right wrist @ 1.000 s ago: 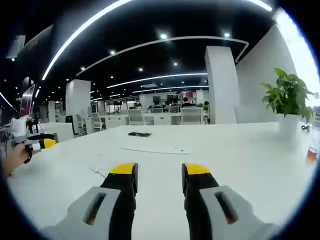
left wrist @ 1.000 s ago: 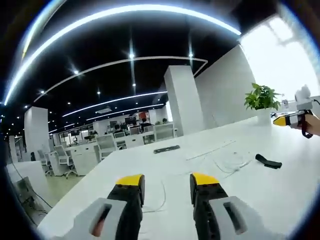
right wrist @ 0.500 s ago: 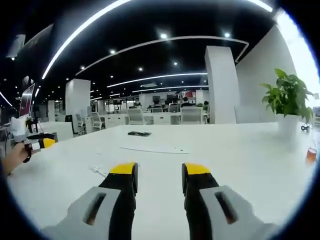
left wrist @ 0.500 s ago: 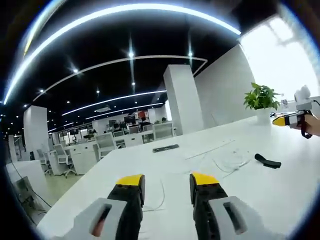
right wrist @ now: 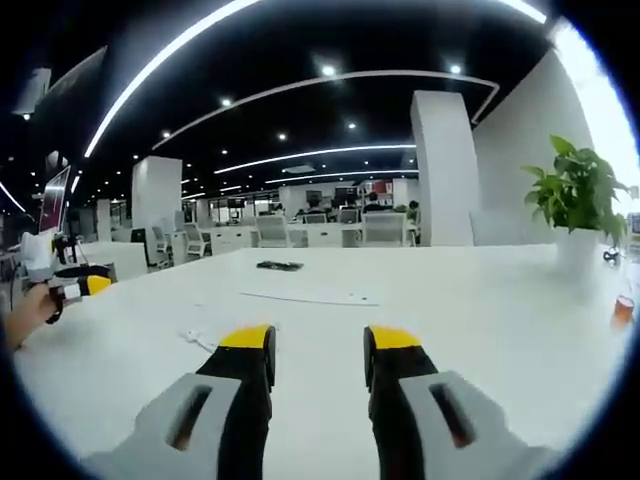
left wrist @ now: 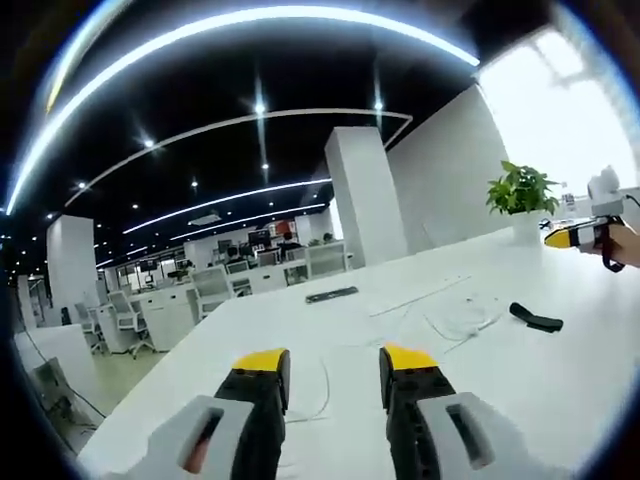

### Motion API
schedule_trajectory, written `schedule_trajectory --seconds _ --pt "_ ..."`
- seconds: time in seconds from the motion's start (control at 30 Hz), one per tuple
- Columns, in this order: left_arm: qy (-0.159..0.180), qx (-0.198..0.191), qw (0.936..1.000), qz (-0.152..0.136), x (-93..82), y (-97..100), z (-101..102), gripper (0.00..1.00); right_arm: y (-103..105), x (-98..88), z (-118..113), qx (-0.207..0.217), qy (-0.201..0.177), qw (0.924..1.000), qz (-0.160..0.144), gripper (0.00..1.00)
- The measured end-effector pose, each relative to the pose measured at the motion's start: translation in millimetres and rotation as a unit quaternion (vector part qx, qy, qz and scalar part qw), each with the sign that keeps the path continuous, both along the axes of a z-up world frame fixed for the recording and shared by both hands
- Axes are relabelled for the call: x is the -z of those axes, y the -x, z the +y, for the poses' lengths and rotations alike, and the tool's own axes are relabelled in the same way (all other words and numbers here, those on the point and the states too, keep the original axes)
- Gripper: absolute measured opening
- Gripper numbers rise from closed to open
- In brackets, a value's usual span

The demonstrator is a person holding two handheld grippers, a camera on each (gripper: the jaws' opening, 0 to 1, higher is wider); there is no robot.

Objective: Peel open the Velcro strap on the desktop, arrange the wired earphones neatly onto it, and close the Velcro strap to secure them.

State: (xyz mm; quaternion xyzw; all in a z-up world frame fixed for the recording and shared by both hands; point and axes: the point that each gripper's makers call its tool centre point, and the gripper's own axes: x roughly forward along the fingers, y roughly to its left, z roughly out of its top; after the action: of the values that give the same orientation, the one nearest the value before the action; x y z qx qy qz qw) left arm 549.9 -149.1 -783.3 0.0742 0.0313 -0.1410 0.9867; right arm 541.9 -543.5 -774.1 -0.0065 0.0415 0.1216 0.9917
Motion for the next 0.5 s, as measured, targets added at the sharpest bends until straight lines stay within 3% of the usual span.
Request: schedule_trajectory --seconds 0.5 --pt "0.0 0.007 1.0 -0.005 -3.5 1.4 -2.6 0.39 -1.0 3.4 -0.4 0.002 0.001 1.0 0.004 0.37"
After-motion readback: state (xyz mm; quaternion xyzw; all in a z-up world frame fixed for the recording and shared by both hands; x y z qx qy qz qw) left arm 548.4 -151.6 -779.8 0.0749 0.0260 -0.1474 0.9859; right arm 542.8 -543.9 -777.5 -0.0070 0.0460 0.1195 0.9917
